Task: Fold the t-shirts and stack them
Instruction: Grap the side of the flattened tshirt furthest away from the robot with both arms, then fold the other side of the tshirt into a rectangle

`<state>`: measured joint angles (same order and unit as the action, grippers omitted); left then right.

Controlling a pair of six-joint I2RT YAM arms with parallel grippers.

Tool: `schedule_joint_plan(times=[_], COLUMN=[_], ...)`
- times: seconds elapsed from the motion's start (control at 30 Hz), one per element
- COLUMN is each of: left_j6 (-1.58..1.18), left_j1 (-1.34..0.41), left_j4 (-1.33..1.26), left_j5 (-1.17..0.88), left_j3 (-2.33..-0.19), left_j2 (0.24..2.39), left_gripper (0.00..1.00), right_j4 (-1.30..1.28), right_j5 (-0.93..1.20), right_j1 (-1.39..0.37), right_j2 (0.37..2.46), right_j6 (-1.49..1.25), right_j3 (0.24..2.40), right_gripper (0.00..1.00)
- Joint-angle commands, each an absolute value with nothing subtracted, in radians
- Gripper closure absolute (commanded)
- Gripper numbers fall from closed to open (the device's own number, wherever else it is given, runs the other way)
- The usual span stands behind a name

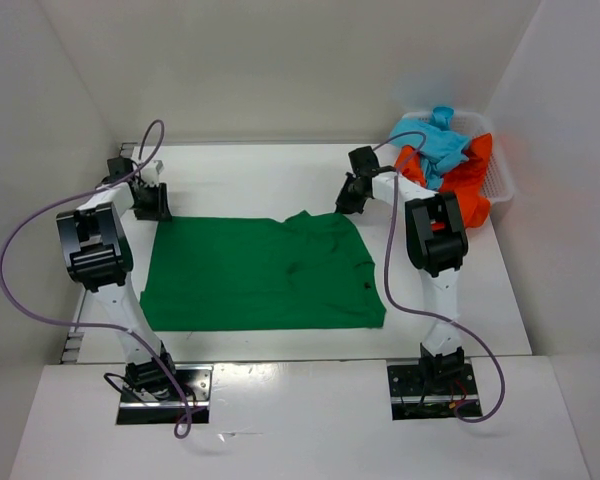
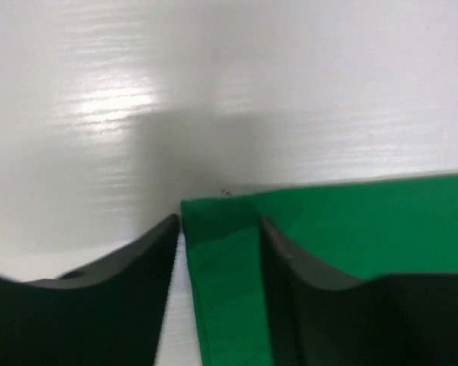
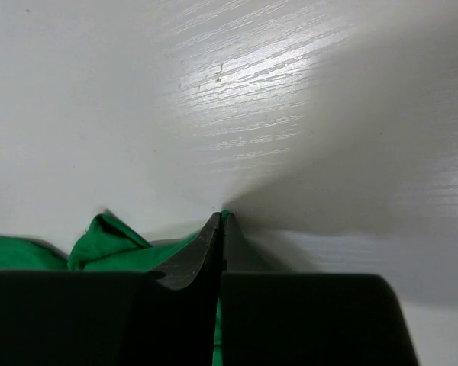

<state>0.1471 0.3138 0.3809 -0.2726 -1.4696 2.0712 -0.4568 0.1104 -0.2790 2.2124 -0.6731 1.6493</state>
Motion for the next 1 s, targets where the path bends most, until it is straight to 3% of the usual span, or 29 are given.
schedule_joint_plan(times=[0.0, 0.07, 0.1, 0.13, 0.3, 0.43, 0.6, 0.97], left_j6=[0.124, 0.124, 0.124, 0.124, 0.224, 0.377, 0.575, 0.643], left_j1=[0.299, 0.299, 0.299, 0.299, 0.299, 0.299, 0.31, 0.35], left_j4=[0.4, 0.4, 0.4, 0.4, 0.365, 0.394, 0.48, 0.468], left_j5=[-0.333, -0.368, -0.382, -0.394, -0.445, -0.445, -0.407, -0.288], left_j3=[-1.46, -1.46, -1.46, -1.46, -1.382, -1.276, -1.12, -0.939], left_j2=[2.121, 2.131, 2.131, 2.131, 1.945, 1.722, 1.618, 1.479], left_gripper=[0.54, 0.72, 0.92, 1.0, 1.0, 1.0, 1.0, 1.0], right_j4=[-0.462, -0.443, -0.443, -0.43, -0.396, -0.374, -0.377, -0.453], right_j5=[0.13, 0.14, 0.14, 0.14, 0.082, -0.004, -0.018, -0.052], right_j1=[-0.285, -0.285, -0.285, -0.285, -0.327, -0.396, -0.405, -0.436], right_j2=[2.195, 2.162, 2.146, 2.128, 1.919, 1.722, 1.511, 1.405], right_j6=[-0.635, -0.624, -0.614, -0.614, -0.525, -0.505, -0.597, -0.701], right_j3=[1.68, 1.671, 1.671, 1.642, 1.536, 1.324, 1.091, 0.901], right_gripper=[1.0, 1.0, 1.0, 1.0, 1.0, 1.0, 1.0, 1.0])
